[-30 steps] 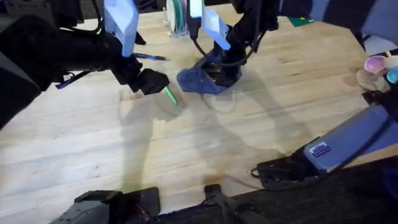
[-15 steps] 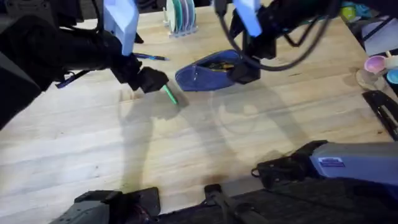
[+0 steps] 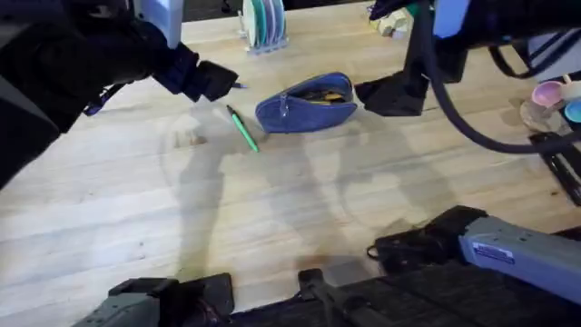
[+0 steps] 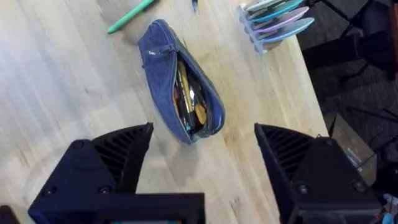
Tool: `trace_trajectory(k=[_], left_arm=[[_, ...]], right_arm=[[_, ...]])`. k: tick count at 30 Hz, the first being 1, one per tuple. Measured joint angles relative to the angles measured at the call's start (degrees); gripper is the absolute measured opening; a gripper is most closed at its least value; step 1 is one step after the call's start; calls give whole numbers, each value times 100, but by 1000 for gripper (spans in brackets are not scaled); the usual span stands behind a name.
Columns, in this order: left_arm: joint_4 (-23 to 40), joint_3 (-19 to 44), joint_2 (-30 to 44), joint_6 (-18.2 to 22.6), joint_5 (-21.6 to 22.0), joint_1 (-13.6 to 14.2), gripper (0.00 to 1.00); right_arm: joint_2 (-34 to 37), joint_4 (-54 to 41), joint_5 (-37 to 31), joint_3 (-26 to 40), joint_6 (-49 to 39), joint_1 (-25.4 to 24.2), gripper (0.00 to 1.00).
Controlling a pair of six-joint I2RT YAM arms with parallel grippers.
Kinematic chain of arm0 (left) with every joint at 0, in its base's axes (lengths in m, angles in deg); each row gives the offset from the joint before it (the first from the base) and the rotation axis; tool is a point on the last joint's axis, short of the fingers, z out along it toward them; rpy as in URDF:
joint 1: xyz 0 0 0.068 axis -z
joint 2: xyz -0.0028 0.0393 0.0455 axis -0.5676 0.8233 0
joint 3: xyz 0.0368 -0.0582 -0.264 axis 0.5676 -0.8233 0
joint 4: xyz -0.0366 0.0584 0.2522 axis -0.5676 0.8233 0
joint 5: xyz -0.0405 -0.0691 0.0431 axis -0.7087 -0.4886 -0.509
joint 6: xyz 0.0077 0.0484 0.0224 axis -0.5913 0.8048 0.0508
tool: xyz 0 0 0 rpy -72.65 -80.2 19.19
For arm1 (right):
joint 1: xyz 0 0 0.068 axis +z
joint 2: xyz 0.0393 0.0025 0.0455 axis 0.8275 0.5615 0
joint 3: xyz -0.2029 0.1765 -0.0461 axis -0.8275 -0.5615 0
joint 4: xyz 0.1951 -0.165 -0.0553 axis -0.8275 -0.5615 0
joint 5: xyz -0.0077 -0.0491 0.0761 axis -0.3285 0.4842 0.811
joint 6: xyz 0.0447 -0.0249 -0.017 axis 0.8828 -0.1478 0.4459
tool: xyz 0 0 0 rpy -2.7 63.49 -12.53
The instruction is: Unzip the bag, pick up the pens from the table one at a time and place them inside, then zip the bag closed.
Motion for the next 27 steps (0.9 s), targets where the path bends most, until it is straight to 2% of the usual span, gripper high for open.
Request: trace_trajectory(k=[3, 8, 15, 27], left_arm=[[12, 0, 37, 321, 56, -2, 992], [-123, 61, 394, 535, 56, -146, 992], [-149, 354, 1140, 593, 13, -433, 991], [-1127, 407, 2359, 622, -246, -444, 991]], right_arm=[[-61, -139, -7, 0, 22, 0, 998], [-65, -290, -15, 0, 212, 0, 998], [-65, -356, -15, 0, 330, 0, 998], [-65, -358, -15, 0, 343, 0, 998]])
